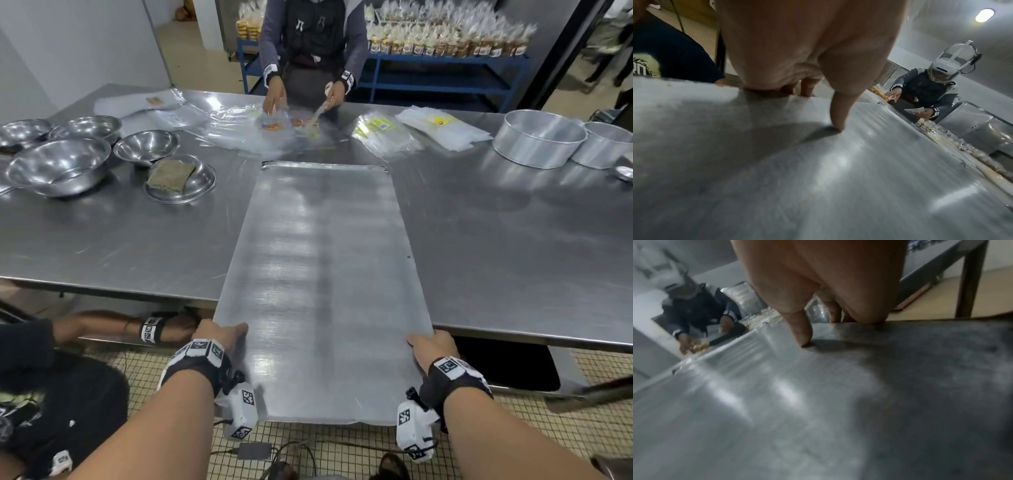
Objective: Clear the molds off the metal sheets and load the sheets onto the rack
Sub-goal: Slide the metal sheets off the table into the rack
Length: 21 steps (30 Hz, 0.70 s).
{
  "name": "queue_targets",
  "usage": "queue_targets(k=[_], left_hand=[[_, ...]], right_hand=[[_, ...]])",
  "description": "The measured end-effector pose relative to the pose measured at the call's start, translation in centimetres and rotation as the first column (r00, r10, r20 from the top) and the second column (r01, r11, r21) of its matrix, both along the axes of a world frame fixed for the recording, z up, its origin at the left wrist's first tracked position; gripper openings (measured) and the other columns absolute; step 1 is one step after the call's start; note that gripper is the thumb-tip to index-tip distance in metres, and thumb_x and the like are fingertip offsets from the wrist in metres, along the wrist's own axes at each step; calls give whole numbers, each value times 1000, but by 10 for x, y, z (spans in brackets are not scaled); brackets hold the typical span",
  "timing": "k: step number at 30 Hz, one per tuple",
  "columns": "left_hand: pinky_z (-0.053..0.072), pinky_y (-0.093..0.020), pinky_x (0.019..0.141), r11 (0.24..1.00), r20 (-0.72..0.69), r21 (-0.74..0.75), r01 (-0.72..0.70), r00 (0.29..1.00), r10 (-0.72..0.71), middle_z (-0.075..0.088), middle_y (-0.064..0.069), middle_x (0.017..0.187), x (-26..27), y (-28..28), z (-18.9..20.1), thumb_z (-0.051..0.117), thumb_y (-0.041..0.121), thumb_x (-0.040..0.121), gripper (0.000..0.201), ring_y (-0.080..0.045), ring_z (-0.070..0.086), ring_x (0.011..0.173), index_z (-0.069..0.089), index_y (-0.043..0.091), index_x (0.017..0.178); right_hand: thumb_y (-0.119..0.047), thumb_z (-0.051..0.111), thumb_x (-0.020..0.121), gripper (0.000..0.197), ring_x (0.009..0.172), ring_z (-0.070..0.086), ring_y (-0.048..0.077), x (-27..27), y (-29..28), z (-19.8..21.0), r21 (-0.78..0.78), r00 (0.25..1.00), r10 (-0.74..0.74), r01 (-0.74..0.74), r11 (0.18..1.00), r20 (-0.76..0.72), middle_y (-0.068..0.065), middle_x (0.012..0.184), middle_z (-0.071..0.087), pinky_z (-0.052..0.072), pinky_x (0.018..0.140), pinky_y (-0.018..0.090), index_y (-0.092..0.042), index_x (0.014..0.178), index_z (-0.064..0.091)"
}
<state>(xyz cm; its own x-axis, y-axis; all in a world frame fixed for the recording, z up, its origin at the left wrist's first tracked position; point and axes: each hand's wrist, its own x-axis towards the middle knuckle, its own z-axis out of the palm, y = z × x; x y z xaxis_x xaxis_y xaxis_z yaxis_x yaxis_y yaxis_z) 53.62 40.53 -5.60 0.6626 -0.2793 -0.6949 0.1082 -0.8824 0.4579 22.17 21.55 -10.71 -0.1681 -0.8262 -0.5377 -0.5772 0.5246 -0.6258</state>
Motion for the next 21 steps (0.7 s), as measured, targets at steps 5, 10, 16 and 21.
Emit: queue_targets(k=[5,10,16,21], left_hand=[[46,-32,88,983,99,115,144,983,-156,59,-4,129,9,-6,-10,51,39,96,42,-27,58,116,50,20,134],[40,-22,69,996,71,10,83,994,-84,61,-19,128,15,-4,-15,70,29,87,50,-32,58,119,60,-3,125],[39,-27,69,998,54,-22,-59,997,60,61,-24,126,15,-3,-22,75,25,84,53,-36,58,118,60,-7,123],[45,-34,84,999,-6,-25,-32,999,32,58,-23,131,21,-1,-23,73,26,85,54,-36,56,122,58,-5,127]], right_hand=[[-11,61,86,38,95,62,35,-4,0,6,126,997,-25,35,991,-80,21,115,66,44,75,30,4,120,62],[-16,69,78,45,82,63,32,-9,4,0,85,998,-68,69,994,-14,17,103,67,45,73,31,3,118,59],[-16,83,72,43,82,69,29,-10,14,-6,29,991,-109,107,994,73,11,91,71,50,74,30,-3,109,68],[-5,83,72,34,78,67,27,-16,23,-3,30,968,-198,196,980,155,11,85,70,52,75,31,0,104,72]])
